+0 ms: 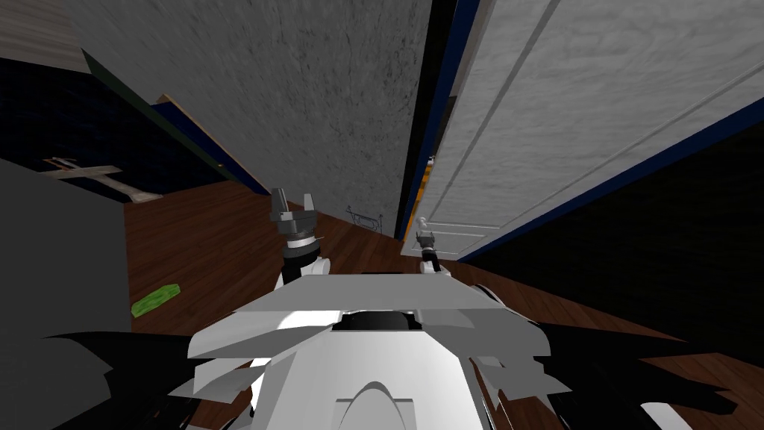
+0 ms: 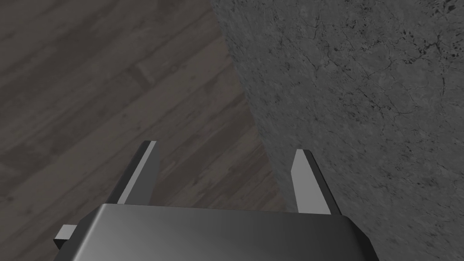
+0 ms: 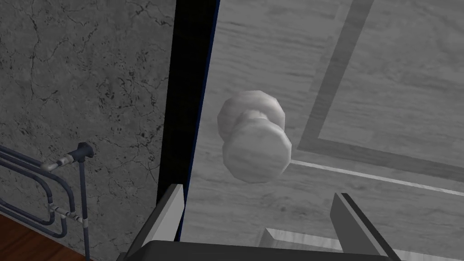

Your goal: Pull the door open

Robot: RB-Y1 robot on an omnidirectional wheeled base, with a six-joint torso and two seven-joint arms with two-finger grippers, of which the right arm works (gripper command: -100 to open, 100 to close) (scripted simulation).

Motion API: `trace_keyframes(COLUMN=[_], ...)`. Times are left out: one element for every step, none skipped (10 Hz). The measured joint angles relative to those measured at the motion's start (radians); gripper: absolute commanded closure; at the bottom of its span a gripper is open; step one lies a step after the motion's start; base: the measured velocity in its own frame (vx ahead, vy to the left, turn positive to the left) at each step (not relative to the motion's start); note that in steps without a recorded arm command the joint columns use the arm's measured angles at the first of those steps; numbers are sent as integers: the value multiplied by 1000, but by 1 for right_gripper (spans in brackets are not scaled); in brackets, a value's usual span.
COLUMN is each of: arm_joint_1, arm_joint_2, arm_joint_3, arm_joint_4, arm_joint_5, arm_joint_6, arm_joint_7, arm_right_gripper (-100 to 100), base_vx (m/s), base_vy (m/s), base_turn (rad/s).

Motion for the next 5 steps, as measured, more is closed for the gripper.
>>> trace_keyframes(arm_joint_1=[1,-5,0,0,-7], arm_joint_2=[4,8,11,14,17], arm_joint_3=[4,9,12,15,19], arm_joint_4=[-9,-4,-22,-29,-22], arm_joint_5=[-7,-13,-19,-24,-28], arm_joint_6=[5,3,10,15,13], arm_joint_7=[-24,-48,-66,-83,-101], arm_right_gripper=[-100,-100,-100,-100,-100], base_vx=[-97,-97,-85,-73,-72], base_vy=[-23,-28,-37,-33,-26], base_turn=[19,16,16,19,18])
